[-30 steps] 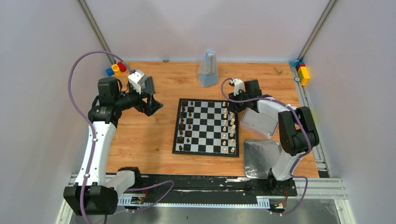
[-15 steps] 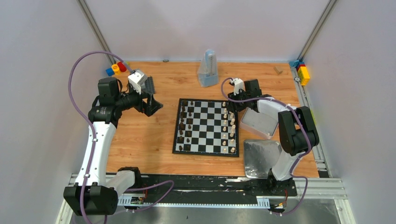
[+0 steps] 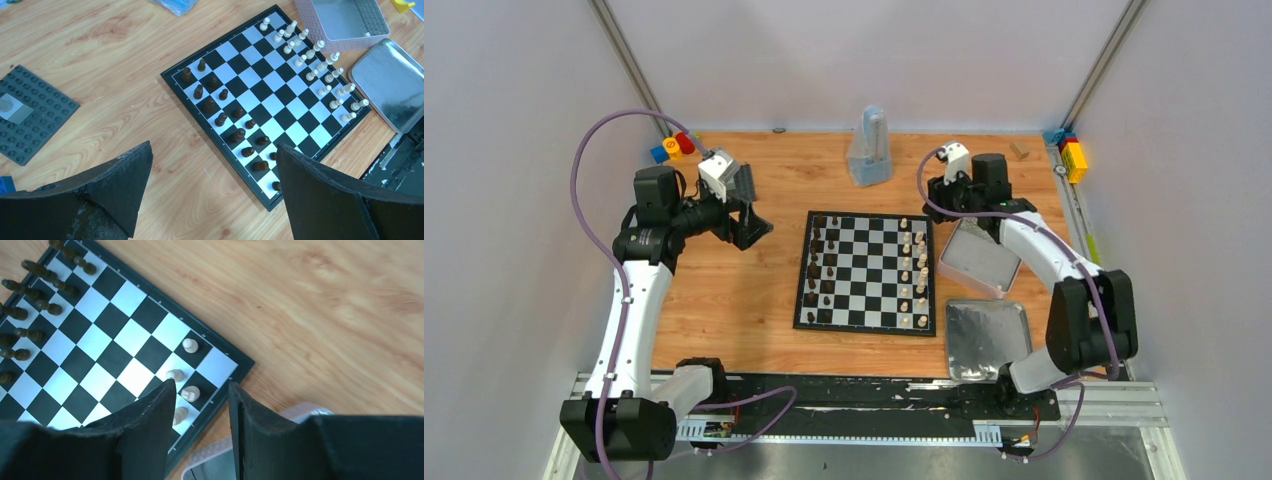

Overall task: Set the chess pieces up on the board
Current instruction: Adjust the storage box at the center of the board.

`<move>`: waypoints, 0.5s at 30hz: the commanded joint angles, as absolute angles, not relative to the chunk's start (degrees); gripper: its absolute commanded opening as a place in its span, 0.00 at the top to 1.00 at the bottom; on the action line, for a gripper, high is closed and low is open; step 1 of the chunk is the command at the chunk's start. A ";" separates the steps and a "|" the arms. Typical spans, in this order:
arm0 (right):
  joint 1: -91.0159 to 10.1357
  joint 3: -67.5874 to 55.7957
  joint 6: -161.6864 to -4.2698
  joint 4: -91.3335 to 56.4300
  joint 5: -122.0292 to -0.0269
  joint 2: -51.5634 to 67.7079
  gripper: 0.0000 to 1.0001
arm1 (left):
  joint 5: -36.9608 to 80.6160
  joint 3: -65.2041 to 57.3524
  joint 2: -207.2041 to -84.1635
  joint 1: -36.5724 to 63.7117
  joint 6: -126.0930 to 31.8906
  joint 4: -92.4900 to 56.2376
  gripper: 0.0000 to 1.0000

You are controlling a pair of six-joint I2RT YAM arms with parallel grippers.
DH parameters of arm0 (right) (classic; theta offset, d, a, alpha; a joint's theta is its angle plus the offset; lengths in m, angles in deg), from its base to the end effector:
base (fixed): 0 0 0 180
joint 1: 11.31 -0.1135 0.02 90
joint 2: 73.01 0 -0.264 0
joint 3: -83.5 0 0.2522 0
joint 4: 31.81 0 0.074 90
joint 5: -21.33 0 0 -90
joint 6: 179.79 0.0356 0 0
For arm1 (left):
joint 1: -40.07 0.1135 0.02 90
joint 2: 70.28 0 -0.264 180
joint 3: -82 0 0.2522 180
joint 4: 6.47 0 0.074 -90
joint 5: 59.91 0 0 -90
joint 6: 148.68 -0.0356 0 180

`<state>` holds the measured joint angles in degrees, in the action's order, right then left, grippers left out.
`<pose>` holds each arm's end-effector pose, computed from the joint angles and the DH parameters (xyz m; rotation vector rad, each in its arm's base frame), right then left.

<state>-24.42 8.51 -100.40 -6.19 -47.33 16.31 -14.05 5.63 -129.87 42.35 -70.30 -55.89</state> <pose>0.3315 0.0905 0.2463 -0.6532 2.1519 0.4448 0.2125 -0.0164 0.3603 0.5996 1.9400 -0.6666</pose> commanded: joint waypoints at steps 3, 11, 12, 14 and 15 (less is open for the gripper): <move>-18.32 7.28 -101.26 1.55 -51.83 6.83 0.50 | -14.46 3.34 -129.61 42.69 -71.59 -56.73 0.00; -12.29 9.96 -104.43 17.25 -50.36 1.87 0.43 | -15.59 3.45 -130.29 42.57 -70.94 -56.92 0.00; -12.05 10.60 -104.20 17.73 -50.03 1.26 0.42 | -15.69 3.46 -130.48 42.55 -70.88 -56.78 0.00; -12.07 11.35 -103.21 17.77 -48.74 1.17 0.41 | -16.21 3.50 -130.79 42.59 -70.63 -56.32 0.00; -12.09 11.10 -102.43 17.80 -48.02 1.80 0.41 | -16.49 3.48 -131.09 42.61 -70.50 -56.10 0.00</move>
<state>-12.15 10.50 -102.96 13.33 -50.71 2.89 -14.49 5.61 -130.50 42.35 -70.60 -56.92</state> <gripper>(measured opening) 0.584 1.000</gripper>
